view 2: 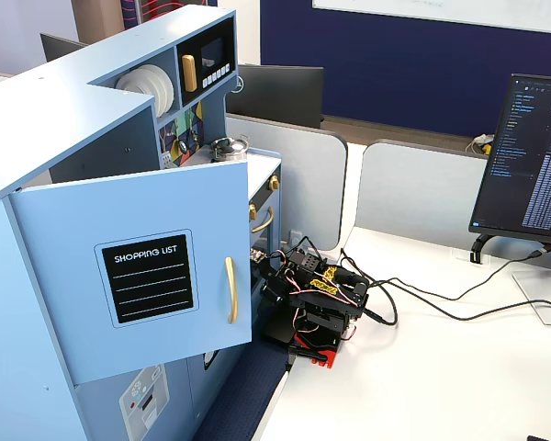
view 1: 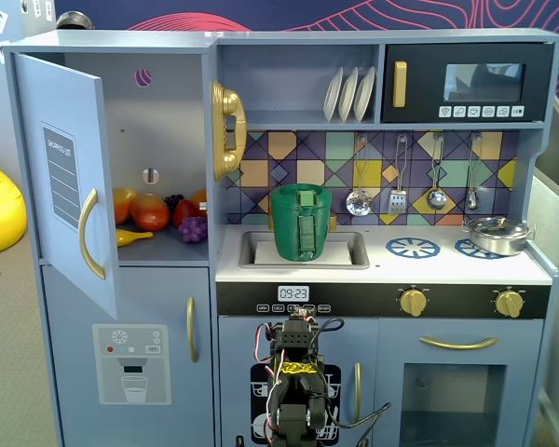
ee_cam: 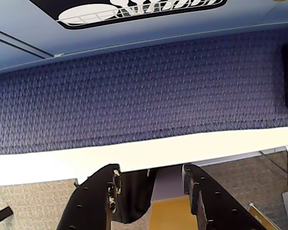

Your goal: Close the left cabinet door

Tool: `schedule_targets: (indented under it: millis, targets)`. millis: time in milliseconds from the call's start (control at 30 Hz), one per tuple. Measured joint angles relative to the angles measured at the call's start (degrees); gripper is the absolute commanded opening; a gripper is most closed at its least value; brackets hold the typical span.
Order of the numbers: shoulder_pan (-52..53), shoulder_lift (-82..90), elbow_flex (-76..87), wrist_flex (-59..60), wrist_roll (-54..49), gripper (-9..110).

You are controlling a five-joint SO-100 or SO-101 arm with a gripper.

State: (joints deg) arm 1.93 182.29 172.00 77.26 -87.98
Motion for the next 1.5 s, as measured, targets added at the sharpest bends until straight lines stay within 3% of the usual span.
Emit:
schedule_targets:
  millis: [467, 567, 667, 900, 1100, 1267, 1500]
  targets:
    - [-1.23, 0.26, 0.0, 0.0, -1.41, 0]
    - [-5.8, 0.18, -0.7, -0.79, -3.69, 0]
    - [-17.75, -1.85, -4.13, -5.62, -3.52, 0]
    - [-59.06, -13.71, -12.04, -33.66, -7.21, 0]
    - [-87.89, -32.52, -8.79, -73.39, -9.05, 0]
    - [-97.12, -45.35, -12.74, -95.71, -8.7, 0]
    - [-101.07, -63.11, -33.93, -100.2, -12.74, 0]
